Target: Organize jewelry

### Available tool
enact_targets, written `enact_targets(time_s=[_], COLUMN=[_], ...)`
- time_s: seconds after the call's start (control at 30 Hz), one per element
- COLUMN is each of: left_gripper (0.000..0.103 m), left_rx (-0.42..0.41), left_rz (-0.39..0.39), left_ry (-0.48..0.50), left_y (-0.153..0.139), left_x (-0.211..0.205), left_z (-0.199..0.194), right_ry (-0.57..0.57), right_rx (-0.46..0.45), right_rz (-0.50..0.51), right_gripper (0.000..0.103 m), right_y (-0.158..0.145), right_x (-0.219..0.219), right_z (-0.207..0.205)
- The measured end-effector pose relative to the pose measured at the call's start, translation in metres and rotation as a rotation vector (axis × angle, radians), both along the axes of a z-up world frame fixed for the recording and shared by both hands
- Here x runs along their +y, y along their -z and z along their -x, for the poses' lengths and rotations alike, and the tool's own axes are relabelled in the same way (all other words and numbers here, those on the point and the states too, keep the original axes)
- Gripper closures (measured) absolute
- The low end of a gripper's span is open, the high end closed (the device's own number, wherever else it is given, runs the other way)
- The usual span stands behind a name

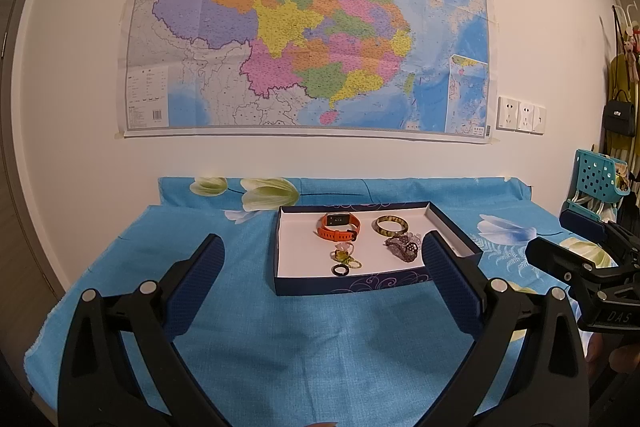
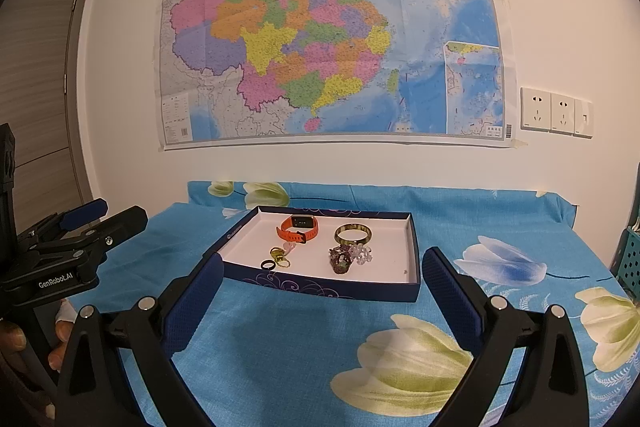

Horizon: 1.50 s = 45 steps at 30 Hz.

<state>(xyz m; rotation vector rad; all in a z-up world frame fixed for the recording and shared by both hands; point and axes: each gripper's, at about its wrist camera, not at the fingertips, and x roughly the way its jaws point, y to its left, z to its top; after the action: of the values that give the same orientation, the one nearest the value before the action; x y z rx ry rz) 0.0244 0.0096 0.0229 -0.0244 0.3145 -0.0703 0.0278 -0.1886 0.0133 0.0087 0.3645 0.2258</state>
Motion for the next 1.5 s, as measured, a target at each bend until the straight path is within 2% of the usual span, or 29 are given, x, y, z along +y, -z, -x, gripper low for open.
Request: enact_targets(time_s=[1.5], left_gripper=[0.006], left_rx=[0.006], left_rz=[-0.001], left_ry=[0.013], left_y=[0.0069], left_x=[-0.0013], left_z=[-0.0076], right_ry=[0.005], right_rx=[0.011], right_rz=[-0.006], right_gripper=[0.007], right_y=[0.0069], right_x=[-0.0031], right_z=[-0.0038])
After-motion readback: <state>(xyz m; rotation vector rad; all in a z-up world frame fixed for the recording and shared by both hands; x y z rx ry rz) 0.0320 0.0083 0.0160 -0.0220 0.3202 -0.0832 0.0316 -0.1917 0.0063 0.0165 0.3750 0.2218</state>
